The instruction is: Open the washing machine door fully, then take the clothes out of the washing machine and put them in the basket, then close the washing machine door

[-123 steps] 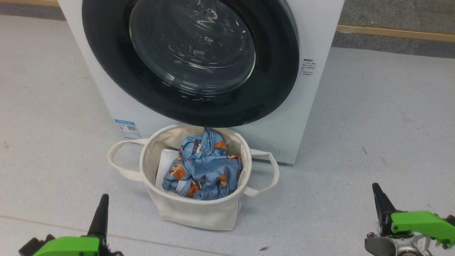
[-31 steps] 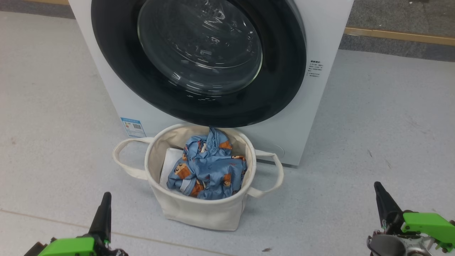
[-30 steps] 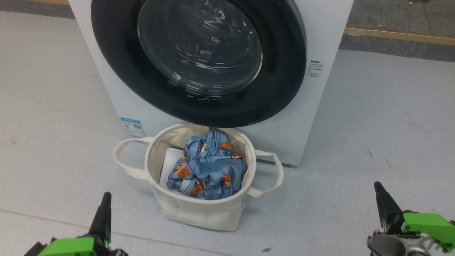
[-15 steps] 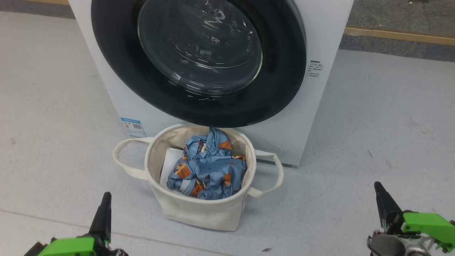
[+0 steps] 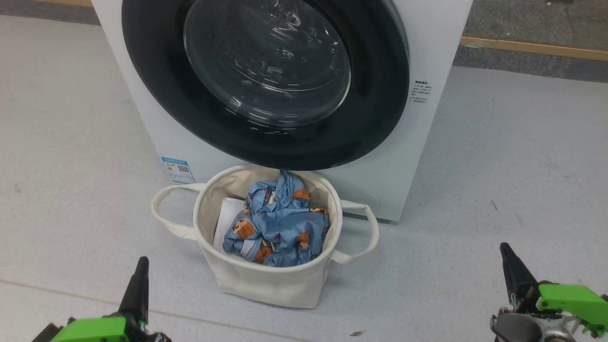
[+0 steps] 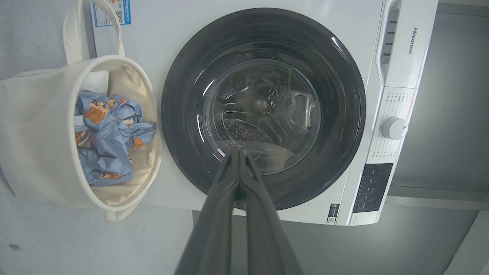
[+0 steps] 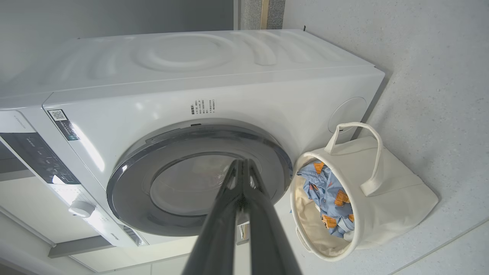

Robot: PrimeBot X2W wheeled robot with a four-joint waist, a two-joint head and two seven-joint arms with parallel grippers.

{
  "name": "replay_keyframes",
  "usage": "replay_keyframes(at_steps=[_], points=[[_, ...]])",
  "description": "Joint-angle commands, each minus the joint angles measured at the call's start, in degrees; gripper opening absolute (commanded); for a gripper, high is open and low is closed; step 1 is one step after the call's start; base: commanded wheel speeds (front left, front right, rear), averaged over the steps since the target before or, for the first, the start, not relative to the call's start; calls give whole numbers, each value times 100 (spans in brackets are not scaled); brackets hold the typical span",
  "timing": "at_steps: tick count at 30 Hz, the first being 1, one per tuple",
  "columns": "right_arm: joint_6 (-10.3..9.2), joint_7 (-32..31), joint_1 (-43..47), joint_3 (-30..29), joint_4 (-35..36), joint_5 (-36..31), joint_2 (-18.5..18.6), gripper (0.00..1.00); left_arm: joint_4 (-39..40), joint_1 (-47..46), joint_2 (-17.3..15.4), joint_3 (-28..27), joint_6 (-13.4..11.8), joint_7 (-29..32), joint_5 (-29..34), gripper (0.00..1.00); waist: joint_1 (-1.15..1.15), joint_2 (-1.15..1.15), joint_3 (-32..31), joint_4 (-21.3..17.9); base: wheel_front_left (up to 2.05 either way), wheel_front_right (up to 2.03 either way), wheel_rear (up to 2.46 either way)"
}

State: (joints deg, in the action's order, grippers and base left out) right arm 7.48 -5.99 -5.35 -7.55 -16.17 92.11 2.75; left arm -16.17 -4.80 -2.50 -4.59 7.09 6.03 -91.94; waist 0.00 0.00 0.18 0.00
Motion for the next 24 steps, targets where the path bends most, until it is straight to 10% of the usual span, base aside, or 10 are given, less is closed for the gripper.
replay_keyframes(at_steps=[1, 24], points=[[1, -48, -83, 105, 215, 8, 18, 0, 212, -139, -38, -193, 40, 46, -23, 0, 0, 0, 0, 0, 0, 0, 0], [1, -50, -83, 103, 214, 5, 17, 0, 212, -138, -38, -193, 40, 46, -23, 0, 0, 0, 0, 0, 0, 0, 0]])
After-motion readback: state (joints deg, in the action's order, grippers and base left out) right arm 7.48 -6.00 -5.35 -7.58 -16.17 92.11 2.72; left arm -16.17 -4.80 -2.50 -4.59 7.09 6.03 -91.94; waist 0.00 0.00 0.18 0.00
